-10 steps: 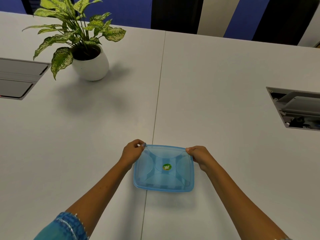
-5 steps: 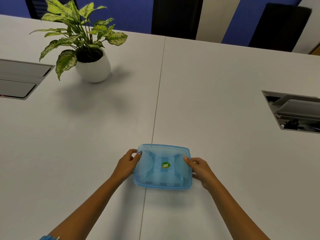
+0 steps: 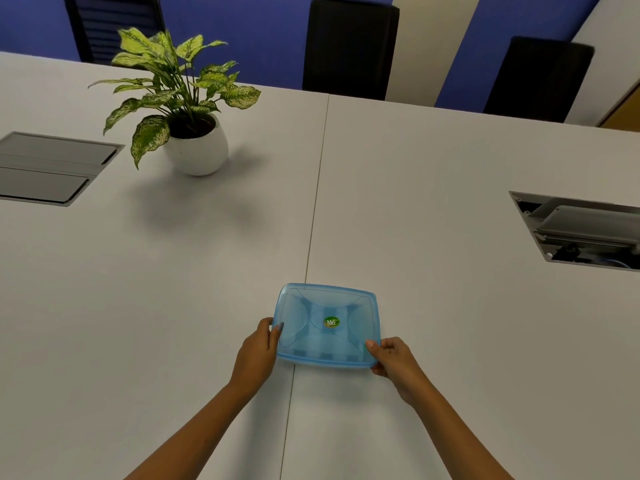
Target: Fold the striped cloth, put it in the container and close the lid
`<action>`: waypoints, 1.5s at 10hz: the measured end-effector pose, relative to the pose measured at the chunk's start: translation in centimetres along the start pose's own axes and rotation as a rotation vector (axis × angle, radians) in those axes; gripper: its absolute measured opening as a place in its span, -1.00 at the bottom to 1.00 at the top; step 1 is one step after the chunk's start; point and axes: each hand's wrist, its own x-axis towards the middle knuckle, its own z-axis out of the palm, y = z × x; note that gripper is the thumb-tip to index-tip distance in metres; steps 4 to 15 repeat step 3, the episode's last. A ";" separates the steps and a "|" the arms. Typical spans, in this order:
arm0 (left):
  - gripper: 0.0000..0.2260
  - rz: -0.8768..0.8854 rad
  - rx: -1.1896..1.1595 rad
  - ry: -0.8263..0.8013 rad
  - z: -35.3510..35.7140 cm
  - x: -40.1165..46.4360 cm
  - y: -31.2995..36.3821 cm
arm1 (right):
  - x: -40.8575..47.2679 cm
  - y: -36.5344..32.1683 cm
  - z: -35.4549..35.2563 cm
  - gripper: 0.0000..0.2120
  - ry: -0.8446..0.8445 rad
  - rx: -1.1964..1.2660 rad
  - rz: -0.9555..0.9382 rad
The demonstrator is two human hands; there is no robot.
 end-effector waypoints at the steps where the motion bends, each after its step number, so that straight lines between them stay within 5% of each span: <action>1: -0.64 0.007 0.011 -0.008 -0.3 0.2 0.2 | -0.5 0.0 0.2 -0.73 0.027 0.018 -0.001; 3: -0.55 0.023 0.198 0.019 -1.1 0.1 0.0 | -1.2 -0.5 0.7 -0.58 0.141 -0.201 -0.082; 15: -0.55 0.023 0.198 0.019 -1.1 0.1 0.0 | -1.2 -0.5 0.7 -0.58 0.141 -0.201 -0.082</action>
